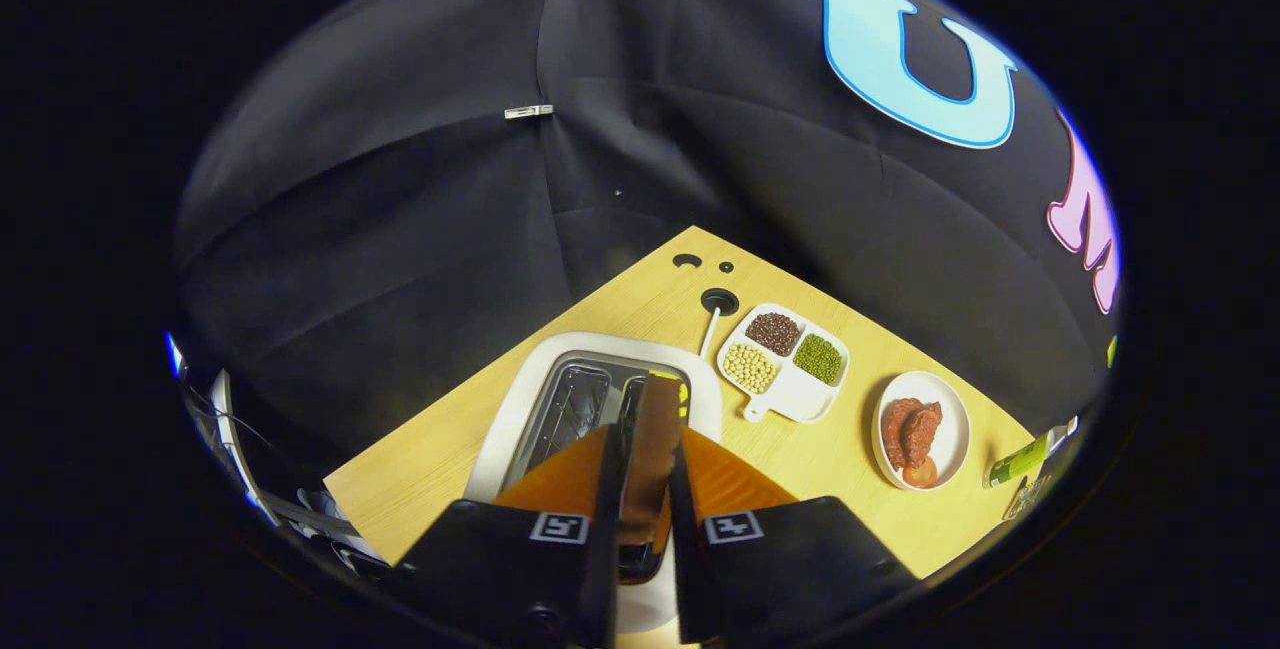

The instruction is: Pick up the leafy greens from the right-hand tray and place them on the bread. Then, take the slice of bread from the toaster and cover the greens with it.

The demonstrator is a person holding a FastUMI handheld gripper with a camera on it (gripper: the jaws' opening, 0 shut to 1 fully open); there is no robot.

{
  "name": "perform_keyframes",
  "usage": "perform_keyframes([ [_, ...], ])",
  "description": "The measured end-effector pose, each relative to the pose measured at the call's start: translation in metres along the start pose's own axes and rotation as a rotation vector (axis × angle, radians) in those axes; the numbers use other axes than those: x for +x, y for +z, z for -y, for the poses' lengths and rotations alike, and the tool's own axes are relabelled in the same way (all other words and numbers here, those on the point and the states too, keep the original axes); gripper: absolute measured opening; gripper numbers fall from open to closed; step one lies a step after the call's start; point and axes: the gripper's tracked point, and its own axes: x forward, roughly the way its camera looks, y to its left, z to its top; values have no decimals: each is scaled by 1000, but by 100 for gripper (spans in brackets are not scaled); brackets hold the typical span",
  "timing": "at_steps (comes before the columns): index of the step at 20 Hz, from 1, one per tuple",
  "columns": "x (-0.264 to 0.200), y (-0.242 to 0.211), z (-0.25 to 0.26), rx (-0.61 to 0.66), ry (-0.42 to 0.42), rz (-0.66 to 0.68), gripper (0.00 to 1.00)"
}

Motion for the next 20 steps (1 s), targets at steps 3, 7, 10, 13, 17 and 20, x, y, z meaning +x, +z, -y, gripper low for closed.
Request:
perform_keyframes([
  [3,-4,5,-7,-18,31,24,17],
  [7,-24,23,-7,-21,54,97,14],
  [10,-46,33,-1,-14,76,127,14],
  [13,-74,43,5,12,105,159,14],
  [17,-120,54,25,43,124,214,14],
  [20,-152,51,49,93,125,244,14],
])
